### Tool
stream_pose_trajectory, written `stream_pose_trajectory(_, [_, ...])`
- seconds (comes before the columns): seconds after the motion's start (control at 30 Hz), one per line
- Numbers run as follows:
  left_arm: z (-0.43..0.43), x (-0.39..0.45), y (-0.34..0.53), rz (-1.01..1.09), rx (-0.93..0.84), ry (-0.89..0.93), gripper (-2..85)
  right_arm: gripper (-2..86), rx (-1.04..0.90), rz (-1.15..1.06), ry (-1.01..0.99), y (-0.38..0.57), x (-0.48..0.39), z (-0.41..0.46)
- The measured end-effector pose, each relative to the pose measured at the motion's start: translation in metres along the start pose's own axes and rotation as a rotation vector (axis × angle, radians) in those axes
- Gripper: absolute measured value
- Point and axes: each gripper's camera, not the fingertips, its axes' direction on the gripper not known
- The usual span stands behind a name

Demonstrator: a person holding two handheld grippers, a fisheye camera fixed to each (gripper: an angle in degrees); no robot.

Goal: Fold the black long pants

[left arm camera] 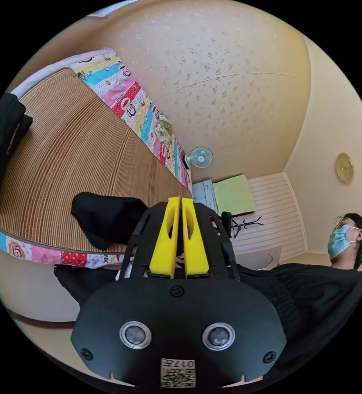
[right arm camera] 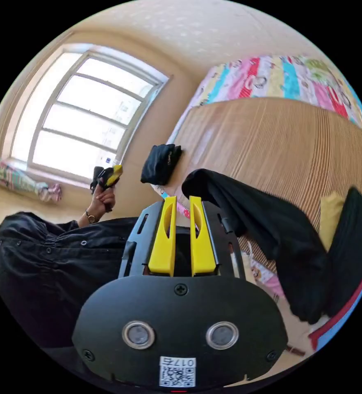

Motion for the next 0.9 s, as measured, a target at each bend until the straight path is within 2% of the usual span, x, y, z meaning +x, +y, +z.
stream_pose_trajectory(0.07, [-0.013, -0.021, 0.002, -0.038, -0.036, -0.072, -1.0, 6.4, 0.086, 0.232, -0.054, 0.037, 0.052, -0.008])
stream_pose_trajectory(0.13, [-0.021, -0.035, 0.003, -0.068, -0.056, -0.104, -1.0, 7.3, 0.251, 0.559, -0.099, 0.1, 0.115, -0.026])
stream_pose_trajectory(0.23, [-0.024, -0.049, -0.001, -0.107, -0.096, -0.134, -1.0, 8.6, 0.448, 0.885, -0.117, 0.179, 0.164, -0.042])
stream_pose_trajectory(0.33, [-0.007, -0.05, -0.017, -0.101, -0.181, -0.154, -1.0, 10.2, 0.557, 1.019, -0.12, 0.224, 0.179, -0.046])
stream_pose_trajectory(0.43, [0.02, -0.036, -0.039, -0.03, -0.267, -0.164, -1.0, 11.6, 0.761, 1.025, -0.121, 0.26, 0.169, -0.057])
stream_pose_trajectory(0.53, [0.051, -0.011, -0.053, 0.116, -0.354, -0.199, -1.0, 12.3, 0.854, 0.938, -0.027, 0.263, 0.159, -0.073])
stream_pose_trajectory(0.67, [0.09, 0.017, -0.047, 0.248, -0.417, -0.304, -1.0, 13.8, 0.933, 0.826, -0.058, 0.253, 0.17, -0.096])
stream_pose_trajectory(0.73, [0.103, 0.026, -0.036, 0.263, -0.412, -0.298, -1.0, 14.9, 0.915, 0.788, -0.041, 0.242, 0.183, -0.11])
stream_pose_trajectory(0.8, [0.115, 0.032, -0.024, 0.258, -0.401, -0.279, -0.9, 14.7, 0.778, 0.76, -0.009, 0.217, 0.205, -0.119])
stream_pose_trajectory(0.83, [0.125, 0.035, -0.017, 0.256, -0.397, -0.258, -0.9, 13.7, 0.685, 0.675, -0.116, 0.199, 0.219, -0.115])
stream_pose_trajectory(0.9, [0.141, 0.039, -0.011, 0.261, -0.407, -0.235, -0.9, 11.0, 0.552, 0.655, -0.33, 0.179, 0.24, -0.102])
